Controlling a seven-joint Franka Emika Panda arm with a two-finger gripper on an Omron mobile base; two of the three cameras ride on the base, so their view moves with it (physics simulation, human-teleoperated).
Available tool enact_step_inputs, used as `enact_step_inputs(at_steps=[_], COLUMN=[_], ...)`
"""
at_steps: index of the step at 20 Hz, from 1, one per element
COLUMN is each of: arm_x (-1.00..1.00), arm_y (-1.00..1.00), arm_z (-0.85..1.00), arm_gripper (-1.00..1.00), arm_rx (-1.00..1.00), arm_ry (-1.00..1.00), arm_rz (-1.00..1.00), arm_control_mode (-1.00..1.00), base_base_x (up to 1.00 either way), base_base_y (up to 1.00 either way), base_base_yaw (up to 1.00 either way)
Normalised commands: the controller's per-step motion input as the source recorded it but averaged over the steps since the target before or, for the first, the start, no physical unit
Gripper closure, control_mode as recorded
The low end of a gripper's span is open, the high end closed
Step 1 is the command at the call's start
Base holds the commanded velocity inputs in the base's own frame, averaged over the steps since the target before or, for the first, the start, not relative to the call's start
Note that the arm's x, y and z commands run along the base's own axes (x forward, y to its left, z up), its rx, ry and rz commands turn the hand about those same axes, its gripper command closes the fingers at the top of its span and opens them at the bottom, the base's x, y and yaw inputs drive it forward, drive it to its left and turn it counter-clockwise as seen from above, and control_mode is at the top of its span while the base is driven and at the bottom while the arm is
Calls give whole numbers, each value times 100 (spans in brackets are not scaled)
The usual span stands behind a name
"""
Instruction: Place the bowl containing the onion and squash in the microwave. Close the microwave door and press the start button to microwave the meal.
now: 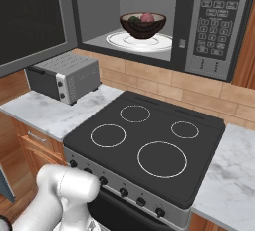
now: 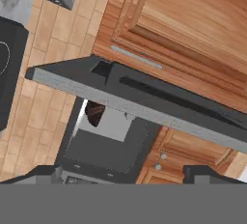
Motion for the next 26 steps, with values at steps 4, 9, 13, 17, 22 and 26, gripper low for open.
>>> enact_step_inputs(at_steps=[4, 9, 13, 17, 22, 26], arm_x=[51, 32, 38, 56, 68, 56], arm_y=[50, 62, 49, 16, 0, -24], arm_z=[-11, -7, -3, 0, -4, -18], arm_gripper=[-100, -100, -100, -100, -100, -100], arm_rx=[0, 0, 0, 0, 0, 0], arm_ry=[6, 0, 2, 4, 4, 6], arm_rz=[-13, -9, -9, -10, -13, -23], arm_control_mode=[-100, -100, -100, -100, -100, -100], base_base_x=[0, 0, 0, 0, 0, 0], base_base_y=[0, 0, 0, 0, 0, 0], base_base_yaw=[0, 0, 0, 0, 0, 0])
